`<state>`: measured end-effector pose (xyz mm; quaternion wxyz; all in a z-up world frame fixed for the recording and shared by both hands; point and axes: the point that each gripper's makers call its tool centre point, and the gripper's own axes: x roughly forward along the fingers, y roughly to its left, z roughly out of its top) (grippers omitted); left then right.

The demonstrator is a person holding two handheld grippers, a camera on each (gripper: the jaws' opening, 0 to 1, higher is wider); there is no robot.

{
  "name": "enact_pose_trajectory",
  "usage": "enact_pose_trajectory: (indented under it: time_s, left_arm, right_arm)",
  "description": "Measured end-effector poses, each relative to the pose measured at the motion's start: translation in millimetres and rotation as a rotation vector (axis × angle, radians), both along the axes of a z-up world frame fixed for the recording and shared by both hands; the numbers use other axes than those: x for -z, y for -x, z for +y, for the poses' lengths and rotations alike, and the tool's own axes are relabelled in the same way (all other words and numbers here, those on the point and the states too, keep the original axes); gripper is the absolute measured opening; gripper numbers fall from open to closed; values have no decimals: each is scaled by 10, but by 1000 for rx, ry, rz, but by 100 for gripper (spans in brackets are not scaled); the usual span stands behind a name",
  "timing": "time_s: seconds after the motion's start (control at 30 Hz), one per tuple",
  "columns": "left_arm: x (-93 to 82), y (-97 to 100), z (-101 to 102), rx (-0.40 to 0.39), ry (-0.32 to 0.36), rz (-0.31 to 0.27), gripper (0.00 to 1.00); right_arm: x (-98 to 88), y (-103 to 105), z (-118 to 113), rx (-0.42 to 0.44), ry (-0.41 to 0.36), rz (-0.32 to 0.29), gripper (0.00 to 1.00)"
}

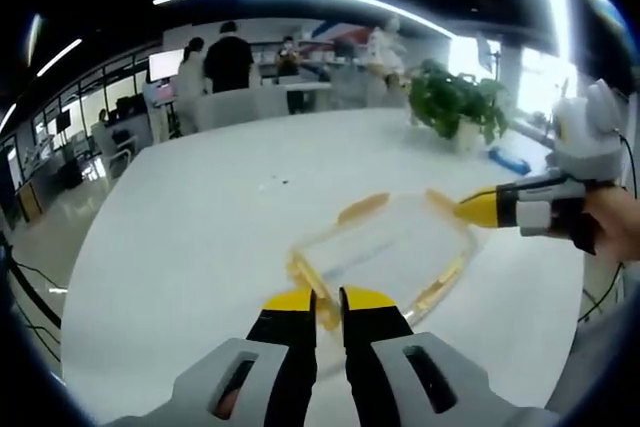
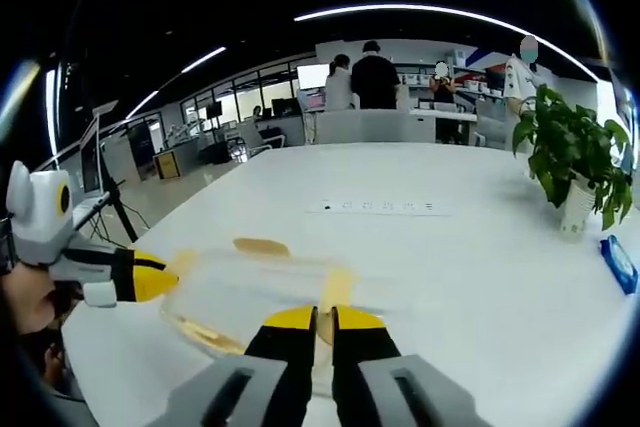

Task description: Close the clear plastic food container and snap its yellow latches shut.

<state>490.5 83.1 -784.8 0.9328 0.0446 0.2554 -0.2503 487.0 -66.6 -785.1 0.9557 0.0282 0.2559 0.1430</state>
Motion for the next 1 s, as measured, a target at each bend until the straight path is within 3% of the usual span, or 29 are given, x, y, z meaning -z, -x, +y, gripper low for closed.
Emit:
enact_pose_trajectory:
  time_s: [0.33,1.0]
  left_arm:
    - [-7,-10,-205,39,4,0,6]
    - [-24,-18,-367,70,11,-2,6]
  right_arm:
    - [10,-11,-206,42,7,1,1]
    - [-1,-27,-372,69,20,-2,1]
